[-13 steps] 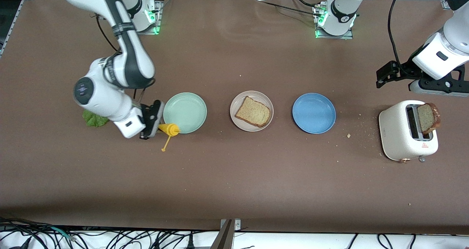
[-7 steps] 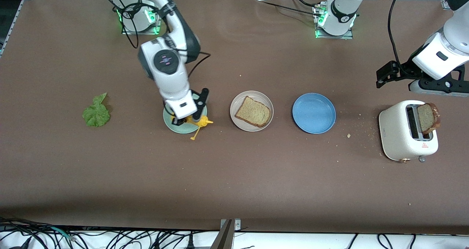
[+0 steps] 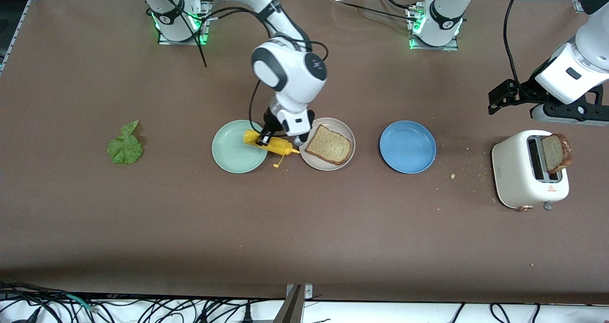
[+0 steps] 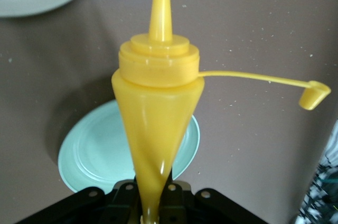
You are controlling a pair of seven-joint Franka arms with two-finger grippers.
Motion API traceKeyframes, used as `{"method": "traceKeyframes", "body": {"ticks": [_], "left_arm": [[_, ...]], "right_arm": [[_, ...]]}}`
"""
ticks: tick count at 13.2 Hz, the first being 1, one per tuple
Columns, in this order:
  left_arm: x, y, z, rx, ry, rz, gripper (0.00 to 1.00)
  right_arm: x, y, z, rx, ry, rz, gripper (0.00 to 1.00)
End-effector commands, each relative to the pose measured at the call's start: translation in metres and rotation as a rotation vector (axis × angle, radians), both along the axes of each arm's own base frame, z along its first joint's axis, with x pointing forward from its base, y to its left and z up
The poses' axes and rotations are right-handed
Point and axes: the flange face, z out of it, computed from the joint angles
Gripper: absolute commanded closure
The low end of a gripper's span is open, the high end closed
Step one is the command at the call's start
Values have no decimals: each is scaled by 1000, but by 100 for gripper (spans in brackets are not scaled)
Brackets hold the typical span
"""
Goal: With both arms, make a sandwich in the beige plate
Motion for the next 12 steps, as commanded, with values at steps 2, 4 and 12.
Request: {"method": "traceKeyframes", "body": {"ticks": [2, 4, 12], "left_arm": [[0, 2, -6, -5, 14, 18, 0], [1, 3, -7, -5, 15, 19, 0], [3, 21, -13, 8, 25, 40, 0]], "right_arm": [[-12, 27, -23, -103, -81, 22, 100], [-32, 44, -39, -163, -111, 97, 100], [-50, 52, -48, -244, -166, 96, 100]]}}
